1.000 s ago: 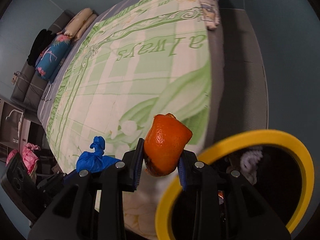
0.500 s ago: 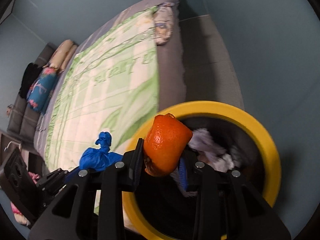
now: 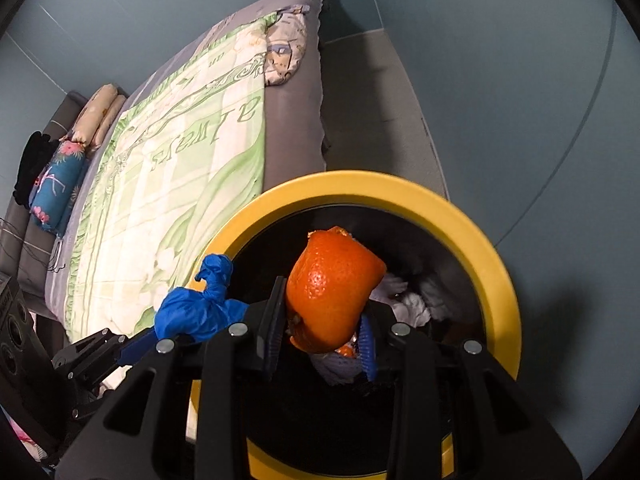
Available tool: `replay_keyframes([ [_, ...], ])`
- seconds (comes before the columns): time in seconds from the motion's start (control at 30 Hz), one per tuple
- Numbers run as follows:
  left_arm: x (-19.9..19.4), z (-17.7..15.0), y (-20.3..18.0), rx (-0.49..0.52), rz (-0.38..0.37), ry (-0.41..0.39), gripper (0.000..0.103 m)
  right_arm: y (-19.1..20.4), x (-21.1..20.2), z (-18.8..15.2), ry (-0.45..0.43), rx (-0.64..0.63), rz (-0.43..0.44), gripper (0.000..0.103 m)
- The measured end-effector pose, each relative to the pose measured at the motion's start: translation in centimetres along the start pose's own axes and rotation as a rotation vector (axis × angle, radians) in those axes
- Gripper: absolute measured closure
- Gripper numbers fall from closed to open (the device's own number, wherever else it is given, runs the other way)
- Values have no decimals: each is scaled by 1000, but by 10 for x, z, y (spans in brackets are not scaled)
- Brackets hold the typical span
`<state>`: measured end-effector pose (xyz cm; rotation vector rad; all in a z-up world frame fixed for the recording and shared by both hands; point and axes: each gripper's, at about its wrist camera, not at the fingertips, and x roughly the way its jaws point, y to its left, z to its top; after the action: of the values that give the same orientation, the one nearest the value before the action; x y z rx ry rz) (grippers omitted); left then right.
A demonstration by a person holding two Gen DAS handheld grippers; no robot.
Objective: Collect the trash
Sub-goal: 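Open both tools to drop the blue bag and orange into the bin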
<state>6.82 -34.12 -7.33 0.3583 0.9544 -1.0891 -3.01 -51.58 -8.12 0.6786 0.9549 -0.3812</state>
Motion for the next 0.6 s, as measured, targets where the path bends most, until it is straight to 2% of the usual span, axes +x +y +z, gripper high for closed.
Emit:
replay_keyframes([
  [0.3,10,-2,3,-32,-29,30,85,-11,13,0,35,41,42,72],
  [0.47,15,-3,2,-37,-28,34,84,-18,12,1,22,60,36,68],
  [0.6,14,-3,1,-43,-34,29,77,-24,7,1,8,86,49,65],
])
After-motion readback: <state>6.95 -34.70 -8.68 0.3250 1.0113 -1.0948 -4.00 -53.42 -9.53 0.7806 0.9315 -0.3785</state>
